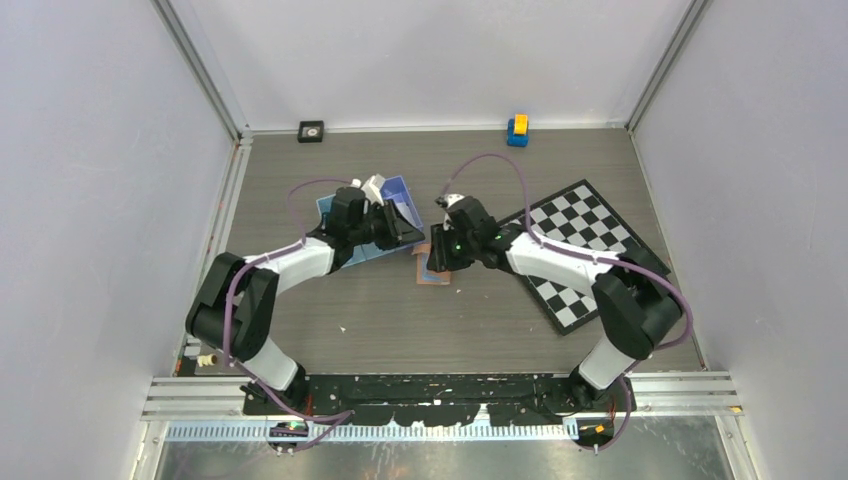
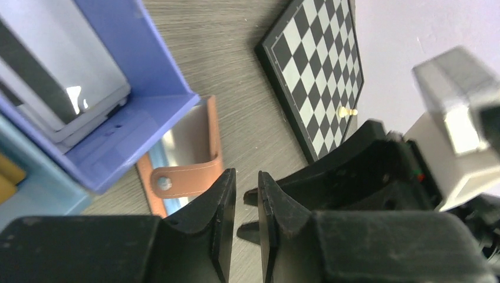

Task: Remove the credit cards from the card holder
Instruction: Close the card holder at the center of the board.

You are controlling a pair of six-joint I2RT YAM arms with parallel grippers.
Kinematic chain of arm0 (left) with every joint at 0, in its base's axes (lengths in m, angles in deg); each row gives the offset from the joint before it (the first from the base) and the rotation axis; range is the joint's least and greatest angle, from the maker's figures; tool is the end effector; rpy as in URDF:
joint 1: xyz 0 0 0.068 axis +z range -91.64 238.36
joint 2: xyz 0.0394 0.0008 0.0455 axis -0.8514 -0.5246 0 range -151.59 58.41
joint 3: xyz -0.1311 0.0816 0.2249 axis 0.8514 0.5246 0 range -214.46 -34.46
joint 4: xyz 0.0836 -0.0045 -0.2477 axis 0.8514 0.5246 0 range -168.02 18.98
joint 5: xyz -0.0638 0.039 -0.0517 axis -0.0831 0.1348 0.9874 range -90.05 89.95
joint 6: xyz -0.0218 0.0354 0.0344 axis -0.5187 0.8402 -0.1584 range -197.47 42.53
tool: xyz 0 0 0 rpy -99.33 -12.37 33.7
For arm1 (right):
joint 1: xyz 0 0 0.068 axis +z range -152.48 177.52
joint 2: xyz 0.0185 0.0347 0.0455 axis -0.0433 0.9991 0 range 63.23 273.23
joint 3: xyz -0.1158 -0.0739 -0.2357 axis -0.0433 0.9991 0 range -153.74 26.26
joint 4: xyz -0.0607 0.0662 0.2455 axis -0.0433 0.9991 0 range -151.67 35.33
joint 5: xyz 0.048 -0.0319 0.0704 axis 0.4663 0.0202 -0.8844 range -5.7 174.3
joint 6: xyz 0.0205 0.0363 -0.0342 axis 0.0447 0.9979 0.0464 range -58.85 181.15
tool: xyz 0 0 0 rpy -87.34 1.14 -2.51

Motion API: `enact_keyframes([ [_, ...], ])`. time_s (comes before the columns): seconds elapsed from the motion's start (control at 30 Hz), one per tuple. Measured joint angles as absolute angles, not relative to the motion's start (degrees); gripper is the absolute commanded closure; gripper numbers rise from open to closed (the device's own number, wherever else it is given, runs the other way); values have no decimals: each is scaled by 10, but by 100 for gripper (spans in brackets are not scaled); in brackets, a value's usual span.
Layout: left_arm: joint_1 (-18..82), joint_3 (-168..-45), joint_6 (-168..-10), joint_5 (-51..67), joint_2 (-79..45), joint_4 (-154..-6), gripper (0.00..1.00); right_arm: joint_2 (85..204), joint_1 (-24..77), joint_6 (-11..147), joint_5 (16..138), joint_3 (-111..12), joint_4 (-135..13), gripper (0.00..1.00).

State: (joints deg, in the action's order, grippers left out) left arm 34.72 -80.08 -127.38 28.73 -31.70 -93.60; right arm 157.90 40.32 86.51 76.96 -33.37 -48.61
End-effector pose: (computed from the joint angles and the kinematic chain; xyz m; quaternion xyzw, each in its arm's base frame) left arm 0.2950 -0.1477 0.1977 -0.0666 0.8411 -0.4662 0.2661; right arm 0.2534 0.2407 0.2037 -0.1639 0.9177 0.2495 0.2621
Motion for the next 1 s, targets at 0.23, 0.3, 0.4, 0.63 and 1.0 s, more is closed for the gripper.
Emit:
enact_keyframes([
  [0.23, 327, -835, -1246, 295, -343, -908, 81, 1537, 346, 906, 755, -282, -557, 94],
  [0.3, 324, -841, -1237, 295, -350, -892, 82, 1537, 340, 916, 762, -274, -563, 99],
  [0.4, 319, -846, -1226, 292, -353, -871, 83, 1541, 340, 920, 779, -273, -567, 99],
  [0.63, 287, -907, -1172, 247, -375, -786, 84, 1671, 340, 921, 800, -342, -552, 100],
  [1.0, 268, -992, -1102, 194, -447, -641, 92, 1657, 339, 923, 822, -357, -531, 100],
])
